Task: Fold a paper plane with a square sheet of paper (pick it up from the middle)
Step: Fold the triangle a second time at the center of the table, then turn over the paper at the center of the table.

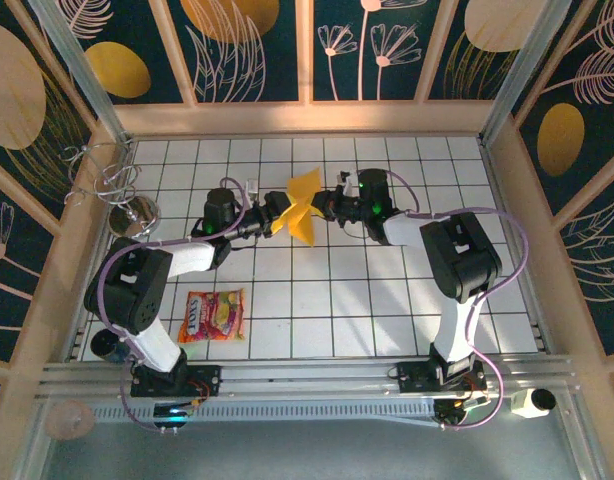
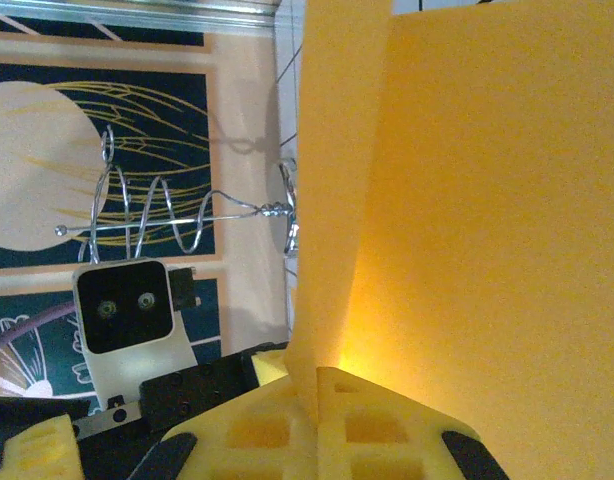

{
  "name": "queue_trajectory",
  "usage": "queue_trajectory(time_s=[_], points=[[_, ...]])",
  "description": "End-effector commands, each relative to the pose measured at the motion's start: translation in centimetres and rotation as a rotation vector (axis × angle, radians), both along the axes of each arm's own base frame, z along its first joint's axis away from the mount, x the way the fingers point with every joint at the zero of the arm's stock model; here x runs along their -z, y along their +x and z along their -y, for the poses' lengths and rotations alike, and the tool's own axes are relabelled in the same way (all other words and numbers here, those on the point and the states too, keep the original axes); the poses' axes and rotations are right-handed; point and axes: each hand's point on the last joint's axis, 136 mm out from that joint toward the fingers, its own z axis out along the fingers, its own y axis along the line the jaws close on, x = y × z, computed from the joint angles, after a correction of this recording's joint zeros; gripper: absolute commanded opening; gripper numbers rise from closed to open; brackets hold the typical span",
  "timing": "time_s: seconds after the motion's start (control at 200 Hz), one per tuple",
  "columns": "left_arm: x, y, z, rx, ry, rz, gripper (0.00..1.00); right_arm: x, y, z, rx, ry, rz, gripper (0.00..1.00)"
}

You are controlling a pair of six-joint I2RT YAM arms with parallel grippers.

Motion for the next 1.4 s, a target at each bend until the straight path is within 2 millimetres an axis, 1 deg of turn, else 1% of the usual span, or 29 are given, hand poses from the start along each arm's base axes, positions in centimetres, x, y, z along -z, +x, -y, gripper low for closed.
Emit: queue_trajectory(time_s=[0.0,0.085,0.18,0.25,0.37,0.38,0.395,0.48,0.651,0.736,0.821,0.881,0.961,1.181,1.311,1.396], points=[[-1.3,-0.7,1.0,0.060,-0.042,0.032,0.80,-3.1,-0.2,-0.5,-0.031,0.065,0.056,0.04],[-1.2,-0.7,1.3,0.076,-0.028,0.033,0.76,-3.2,-0.2,-0.6,-0.034,0.074,0.053,0.04],[-0.6,-0.9,1.5,0.087,0.000,0.011,0.74,-3.4,-0.2,-0.6,-0.036,0.083,0.056,0.04],[0.0,-0.9,1.3,0.082,0.020,-0.004,0.74,-3.5,-0.2,-0.6,-0.037,0.087,0.058,0.04],[0.1,-0.8,1.3,0.078,0.021,-0.007,0.75,-3.8,-0.3,-0.5,-0.039,0.105,0.060,0.04],[0.9,-0.8,1.3,0.078,0.027,-0.026,0.75,-3.8,-0.3,-0.5,-0.039,0.107,0.061,0.04],[1.1,-0.8,1.4,0.079,0.027,-0.032,0.75,-3.8,-0.3,-0.6,-0.041,0.110,0.061,0.04],[1.1,-0.7,1.5,0.080,0.016,-0.037,0.76,-4.2,-0.4,-0.6,-0.045,0.128,0.068,0.04],[2.2,-0.8,1.4,0.077,0.029,-0.071,0.78,-4.5,-0.5,-0.5,-0.045,0.141,0.072,0.04],[2.1,-0.7,1.4,0.076,0.021,-0.069,0.80,-4.5,-0.5,-0.5,-0.045,0.142,0.071,0.04],[0.7,-0.7,1.7,0.085,-0.023,-0.033,0.79,-4.2,-0.7,-0.6,-0.047,0.137,0.063,0.04],[-0.2,-0.7,1.8,0.094,-0.053,-0.014,0.76,-3.6,-0.7,-0.6,-0.049,0.132,0.050,0.04],[-0.8,-0.8,2.0,0.104,-0.073,-0.004,0.69,-3.1,-0.8,-0.7,-0.052,0.129,0.036,0.04],[-1.2,-0.8,1.9,0.104,-0.059,0.016,0.48,-2.1,-0.9,-0.6,-0.052,0.101,0.017,0.04],[-1.1,-0.7,1.9,0.110,-0.040,0.023,0.39,-1.9,-0.9,-0.6,-0.057,0.095,0.013,0.05],[-1.1,-0.7,2.0,0.113,-0.033,0.027,0.35,-1.7,-0.9,-0.5,-0.057,0.085,0.009,0.05]])
